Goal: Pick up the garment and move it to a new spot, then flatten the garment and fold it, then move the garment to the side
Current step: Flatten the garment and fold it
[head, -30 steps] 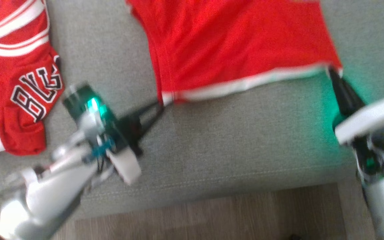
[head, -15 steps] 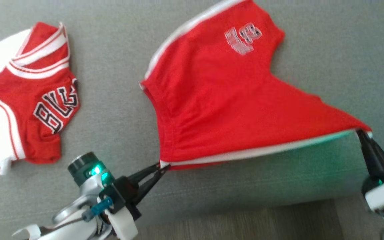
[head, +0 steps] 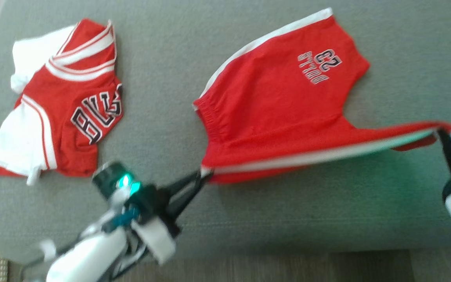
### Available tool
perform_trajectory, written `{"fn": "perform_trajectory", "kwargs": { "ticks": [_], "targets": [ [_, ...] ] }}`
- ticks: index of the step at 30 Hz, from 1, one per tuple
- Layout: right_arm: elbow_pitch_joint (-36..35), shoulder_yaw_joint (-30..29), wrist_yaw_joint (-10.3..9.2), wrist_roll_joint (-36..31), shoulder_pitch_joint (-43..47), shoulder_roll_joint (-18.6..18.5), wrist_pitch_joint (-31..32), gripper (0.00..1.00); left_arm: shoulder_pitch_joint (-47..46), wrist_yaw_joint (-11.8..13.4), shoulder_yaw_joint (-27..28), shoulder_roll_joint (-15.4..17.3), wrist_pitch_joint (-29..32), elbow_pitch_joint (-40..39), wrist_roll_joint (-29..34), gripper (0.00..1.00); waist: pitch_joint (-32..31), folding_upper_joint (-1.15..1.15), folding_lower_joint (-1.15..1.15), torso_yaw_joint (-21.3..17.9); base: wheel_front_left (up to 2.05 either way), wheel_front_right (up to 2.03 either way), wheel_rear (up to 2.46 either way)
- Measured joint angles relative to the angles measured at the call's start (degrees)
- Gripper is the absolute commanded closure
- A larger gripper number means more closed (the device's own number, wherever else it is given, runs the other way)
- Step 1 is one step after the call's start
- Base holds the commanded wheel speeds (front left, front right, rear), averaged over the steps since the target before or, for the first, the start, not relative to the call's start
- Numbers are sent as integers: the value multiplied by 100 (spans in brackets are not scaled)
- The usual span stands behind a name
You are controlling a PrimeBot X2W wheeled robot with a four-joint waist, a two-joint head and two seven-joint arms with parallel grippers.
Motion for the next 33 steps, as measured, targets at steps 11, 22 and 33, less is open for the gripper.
{"fn": "perform_trajectory", "kwargs": {
  "ticks": [11,22,33],
  "targets": [
    [870,-33,0,-694,-2184,-266,726,100,-1462,-36,62,-594,0,546,-829,100,794,0,0,378,0,0,0],
    [2161,153,0,-1066,-4207,-664,1099,100,-2399,-35,15,-947,1,962,-2639,100,1372,-1,1,742,0,0,0],
    [3465,539,0,-1773,-5575,-849,1145,100,-3066,-35,-176,-1295,1,1493,-3131,100,1883,-1,2,989,0,0,0]
  ]
}}
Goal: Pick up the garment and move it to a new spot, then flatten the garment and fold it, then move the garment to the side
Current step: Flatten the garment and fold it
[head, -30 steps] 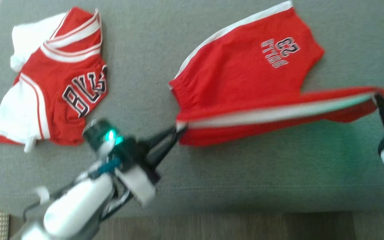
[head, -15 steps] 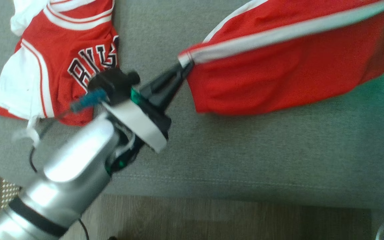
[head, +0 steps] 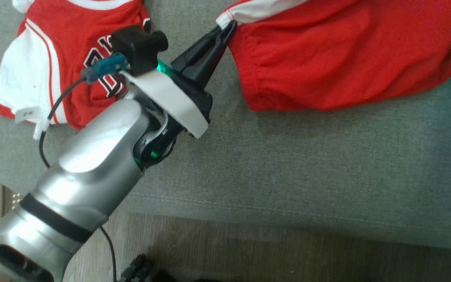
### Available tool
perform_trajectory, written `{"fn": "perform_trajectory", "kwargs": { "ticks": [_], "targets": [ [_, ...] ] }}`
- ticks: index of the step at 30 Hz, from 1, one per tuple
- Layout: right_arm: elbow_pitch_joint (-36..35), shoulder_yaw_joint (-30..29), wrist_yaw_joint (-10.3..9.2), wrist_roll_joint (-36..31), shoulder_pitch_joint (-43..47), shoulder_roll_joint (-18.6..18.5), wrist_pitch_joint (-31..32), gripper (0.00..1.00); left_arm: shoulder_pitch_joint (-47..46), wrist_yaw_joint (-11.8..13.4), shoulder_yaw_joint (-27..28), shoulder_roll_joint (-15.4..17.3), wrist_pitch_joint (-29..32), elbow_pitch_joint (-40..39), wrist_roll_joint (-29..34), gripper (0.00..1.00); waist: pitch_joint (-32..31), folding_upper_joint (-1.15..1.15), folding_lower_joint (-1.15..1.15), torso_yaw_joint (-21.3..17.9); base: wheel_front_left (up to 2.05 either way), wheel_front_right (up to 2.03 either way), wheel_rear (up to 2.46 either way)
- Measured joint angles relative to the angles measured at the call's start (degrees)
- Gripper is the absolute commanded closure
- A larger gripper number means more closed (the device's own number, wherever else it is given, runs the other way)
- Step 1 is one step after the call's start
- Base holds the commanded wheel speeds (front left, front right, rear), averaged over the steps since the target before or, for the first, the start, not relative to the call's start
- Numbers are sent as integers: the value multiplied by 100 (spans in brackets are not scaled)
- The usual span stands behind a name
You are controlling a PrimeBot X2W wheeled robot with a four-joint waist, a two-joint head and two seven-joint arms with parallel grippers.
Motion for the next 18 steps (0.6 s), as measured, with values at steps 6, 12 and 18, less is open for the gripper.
{"fn": "perform_trajectory", "kwargs": {
  "ticks": [6,12,18],
  "targets": [
    [401,199,0,83,-238,-8,-573,0,-119,0,130,-153,0,265,-35,0,143,0,0,14,0,0,0],
    [-153,349,0,619,156,-354,-1191,0,324,172,1140,-197,0,144,722,0,-46,0,-1,-45,0,0,0],
    [-784,33,0,1009,1540,-471,-1546,0,1649,823,2305,-524,0,-890,1708,0,-273,0,-2,-71,0,0,0]
  ]
}}
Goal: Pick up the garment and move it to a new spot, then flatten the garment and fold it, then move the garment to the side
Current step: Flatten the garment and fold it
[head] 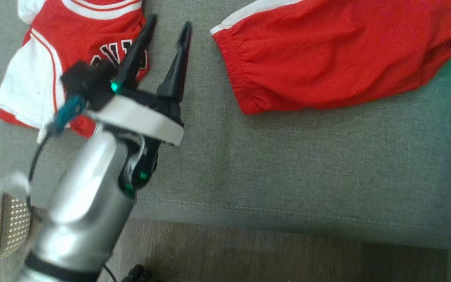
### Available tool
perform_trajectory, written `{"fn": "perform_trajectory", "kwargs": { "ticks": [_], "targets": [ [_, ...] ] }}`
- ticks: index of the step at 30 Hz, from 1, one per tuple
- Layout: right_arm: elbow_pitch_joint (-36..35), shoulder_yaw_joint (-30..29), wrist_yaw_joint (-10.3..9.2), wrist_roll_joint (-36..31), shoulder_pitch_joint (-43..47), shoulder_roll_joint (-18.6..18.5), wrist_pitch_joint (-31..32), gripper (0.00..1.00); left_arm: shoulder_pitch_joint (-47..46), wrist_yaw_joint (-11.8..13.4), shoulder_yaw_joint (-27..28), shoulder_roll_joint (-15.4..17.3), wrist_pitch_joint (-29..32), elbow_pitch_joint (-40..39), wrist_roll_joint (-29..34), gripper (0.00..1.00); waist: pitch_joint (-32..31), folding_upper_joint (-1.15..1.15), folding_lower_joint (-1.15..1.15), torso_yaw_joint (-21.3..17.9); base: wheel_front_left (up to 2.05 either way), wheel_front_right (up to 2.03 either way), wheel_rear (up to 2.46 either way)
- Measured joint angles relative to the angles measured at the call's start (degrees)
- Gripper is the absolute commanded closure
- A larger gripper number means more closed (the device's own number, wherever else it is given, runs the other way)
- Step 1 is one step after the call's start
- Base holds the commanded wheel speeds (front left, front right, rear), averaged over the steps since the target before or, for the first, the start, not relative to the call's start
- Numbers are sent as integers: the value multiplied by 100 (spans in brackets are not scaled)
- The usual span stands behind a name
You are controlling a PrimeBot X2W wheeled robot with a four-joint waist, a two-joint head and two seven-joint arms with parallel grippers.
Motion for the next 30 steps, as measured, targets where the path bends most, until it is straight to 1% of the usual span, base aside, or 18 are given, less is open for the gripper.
{"fn": "perform_trajectory", "kwargs": {
  "ticks": [1,4,5,7,11,15,19,20,23,26,27,28,30],
  "targets": [
    [-81,-30,0,111,182,-1,-64,0,197,134,163,-48,0,-221,265,0,-21,0,0,15,0,0,0],
    [-138,-67,0,557,400,1,-341,0,647,341,538,-242,0,-744,965,0,-40,0,0,106,0,0,0],
    [-138,-67,0,557,400,1,-341,0,647,341,538,-242,0,-744,965,0,-40,0,0,106,0,0,0],
    [20,-64,0,590,385,-66,-626,0,895,359,669,-403,0,-909,1319,0,-50,0,0,194,0,0,0],
    [878,-167,-1,494,267,-243,-985,0,1314,274,688,-654,0,-1000,1688,0,-66,0,0,403,0,0,0],
    [1817,-99,0,68,-15,-404,-998,0,1521,172,677,-754,0,-1048,1837,0,-91,0,0,639,0,0,0],
    [2533,-2,0,-318,-439,-539,-902,0,1595,171,638,-776,0,-1074,1948,0,-162,0,0,788,0,0,0],
    [2706,22,0,-377,-509,-561,-818,4,1597,175,626,-778,0,-1083,1958,0,-197,0,0,806,0,0,0],
    [2989,156,0,-385,-625,-587,-414,52,1683,199,581,-786,0,-1205,1985,0,-307,0,0,828,0,0,0],
    [3055,396,0,-183,-666,-578,63,65,1840,299,524,-789,0,-1224,1985,0,-406,0,0,782,0,0,0],
    [3049,502,0,-89,-662,-570,201,74,1892,330,527,-789,0,-1226,1986,0,-434,0,0,749,0,0,0],
    [3034,597,0,3,-652,-561,279,100,1936,338,532,-789,0,-1228,1985,0,-460,0,0,711,0,0,0],
    [2982,737,0,134,-585,-542,337,100,1987,339,546,-789,0,-1233,1985,0,-508,0,0,626,0,0,0]
  ]
}}
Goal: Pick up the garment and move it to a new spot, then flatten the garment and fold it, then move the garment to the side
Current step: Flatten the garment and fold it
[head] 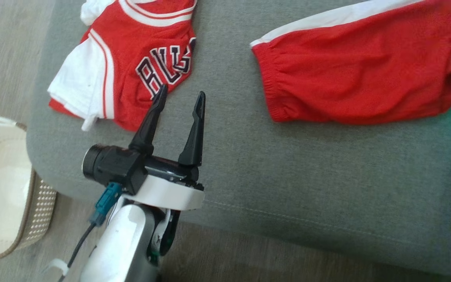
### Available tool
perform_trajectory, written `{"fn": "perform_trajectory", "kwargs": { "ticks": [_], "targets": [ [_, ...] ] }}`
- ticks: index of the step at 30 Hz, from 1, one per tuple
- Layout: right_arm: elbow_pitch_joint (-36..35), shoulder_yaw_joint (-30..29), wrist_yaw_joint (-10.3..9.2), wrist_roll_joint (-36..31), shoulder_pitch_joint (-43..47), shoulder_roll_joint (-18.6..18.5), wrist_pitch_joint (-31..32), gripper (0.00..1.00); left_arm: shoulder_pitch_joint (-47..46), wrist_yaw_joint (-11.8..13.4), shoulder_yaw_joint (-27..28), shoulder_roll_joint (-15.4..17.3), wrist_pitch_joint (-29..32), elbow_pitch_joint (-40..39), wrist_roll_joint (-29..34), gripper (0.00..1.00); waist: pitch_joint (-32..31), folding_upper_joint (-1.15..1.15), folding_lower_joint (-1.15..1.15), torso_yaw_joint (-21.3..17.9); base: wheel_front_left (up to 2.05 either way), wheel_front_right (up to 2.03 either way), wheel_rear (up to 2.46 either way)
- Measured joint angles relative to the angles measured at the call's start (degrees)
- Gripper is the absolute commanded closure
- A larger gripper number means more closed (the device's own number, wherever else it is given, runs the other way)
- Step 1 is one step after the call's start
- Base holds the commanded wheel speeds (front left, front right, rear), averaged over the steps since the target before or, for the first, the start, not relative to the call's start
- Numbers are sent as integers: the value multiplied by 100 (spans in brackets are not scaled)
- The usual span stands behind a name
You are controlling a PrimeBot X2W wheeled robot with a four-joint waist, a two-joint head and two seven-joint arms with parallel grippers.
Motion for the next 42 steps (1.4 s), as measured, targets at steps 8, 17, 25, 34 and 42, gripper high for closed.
{"fn": "perform_trajectory", "kwargs": {
  "ticks": [8,17,25,34,42],
  "targets": [
    [131,-93,4,-111,320,-27,-813,100,27,-10,122,1,0,-21,68,0,-177,0,0,-342,0,0,0],
    [-3,-182,1,-614,388,-603,-1118,100,72,-165,183,2,0,-21,211,0,-274,0,0,-838,0,0,0],
    [-731,359,1,-901,357,-410,-978,100,217,-220,303,4,0,71,332,0,-452,0,0,-1182,0,0,0],
    [-1735,1378,1,-1121,332,129,-801,100,325,-289,303,5,0,141,355,0,-800,0,0,-1399,0,0,0],
    [-1860,2053,1,-1095,263,886,-730,100,391,-258,167,9,0,140,342,0,-911,0,0,-1187,0,0,0]
  ]
}}
